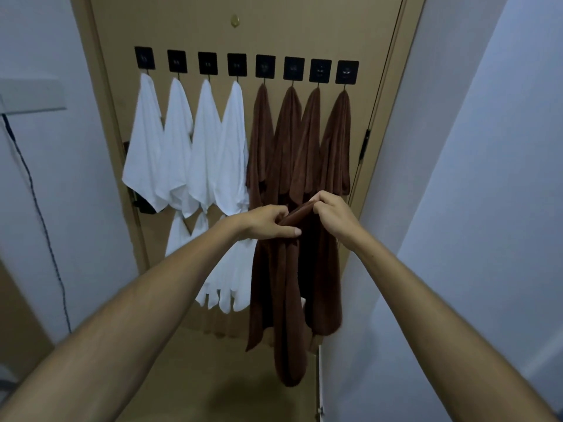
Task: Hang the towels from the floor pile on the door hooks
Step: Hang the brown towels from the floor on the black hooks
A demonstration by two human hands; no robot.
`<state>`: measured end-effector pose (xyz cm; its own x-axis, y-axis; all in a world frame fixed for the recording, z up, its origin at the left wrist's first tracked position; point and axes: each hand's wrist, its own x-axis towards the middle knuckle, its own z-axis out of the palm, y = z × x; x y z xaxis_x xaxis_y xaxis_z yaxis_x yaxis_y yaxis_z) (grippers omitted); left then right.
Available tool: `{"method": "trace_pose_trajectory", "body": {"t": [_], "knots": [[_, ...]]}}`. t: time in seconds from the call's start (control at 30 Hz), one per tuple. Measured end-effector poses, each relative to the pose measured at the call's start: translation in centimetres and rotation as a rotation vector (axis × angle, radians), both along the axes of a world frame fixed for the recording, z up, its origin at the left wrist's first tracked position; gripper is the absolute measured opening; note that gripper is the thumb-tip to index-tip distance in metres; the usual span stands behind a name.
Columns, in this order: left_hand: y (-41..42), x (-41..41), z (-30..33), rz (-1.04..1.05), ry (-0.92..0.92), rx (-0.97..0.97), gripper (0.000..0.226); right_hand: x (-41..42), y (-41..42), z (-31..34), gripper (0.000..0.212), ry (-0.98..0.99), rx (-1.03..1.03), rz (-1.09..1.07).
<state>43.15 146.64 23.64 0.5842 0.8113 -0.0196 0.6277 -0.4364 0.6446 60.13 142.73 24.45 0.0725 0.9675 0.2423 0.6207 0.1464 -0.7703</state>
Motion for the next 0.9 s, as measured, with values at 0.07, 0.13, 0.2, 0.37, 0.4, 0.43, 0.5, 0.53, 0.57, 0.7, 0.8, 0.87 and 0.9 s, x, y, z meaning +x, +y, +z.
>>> {"method": "trace_pose_trajectory", "body": {"t": [0.07, 0.13, 0.2, 0.37, 0.4, 0.43, 0.5, 0.53, 0.57, 0.7, 0.8, 0.87, 0.9], "knots": [[0.3, -0.9, -0.4, -0.026, -0.026, -0.097, 0.028, -0.3, 0.5, 0.0, 0.022, 0.041, 0.008, -0.021], [0.6, -1.7, -0.6, -0.039, -0.046, -0.155, 0.029, -0.3, 1.0, 0.0, 0.024, 0.097, 0.011, -0.062], [1.0, -2.3, -0.2, -0.024, -0.103, -0.161, 0.027, 0.0, 1.3, 0.1, 0.025, 0.107, -0.002, -0.102], [1.8, -1.9, 2.5, -0.01, -0.321, -0.198, 0.018, -0.5, 1.0, 0.4, 0.023, 0.12, -0.103, 0.016], [1.9, -1.5, 2.9, -0.02, -0.316, -0.191, 0.014, -1.1, 1.0, 0.4, 0.024, 0.169, -0.129, 0.082], [2.0, -1.1, 3.2, -0.022, -0.316, -0.184, 0.01, -1.7, 1.2, 0.4, 0.022, 0.199, -0.141, 0.129], [2.4, -1.0, 3.5, -0.003, -0.351, -0.193, 0.011, -2.8, 1.7, 0.4, 0.016, 0.226, -0.136, 0.15], [2.8, -1.3, 3.5, 0.013, -0.382, -0.217, 0.015, -3.2, 2.0, 0.4, 0.014, 0.246, -0.122, 0.139], [3.1, -1.8, 3.5, 0.028, -0.412, -0.244, 0.019, -3.6, 2.3, 0.4, 0.013, 0.272, -0.102, 0.132], [4.2, -3.8, 3.8, 0.067, -0.402, -0.175, 0.024, -5.1, 3.5, 0.7, 0.018, 0.307, -0.051, 0.152], [5.1, -4.7, 3.7, 0.07, -0.345, -0.052, 0.024, -6.4, 4.8, 0.4, 0.018, 0.175, -0.004, 0.157], [6.4, -5.7, 3.1, 0.068, -0.214, 0.013, 0.024, -6.8, 5.9, 0.3, 0.018, 0.008, 0.01, 0.157], [7.1, -6.3, 2.8, 0.076, -0.178, 0.036, 0.024, -6.9, 6.6, 0.3, 0.017, -0.05, 0.013, 0.154]]}}
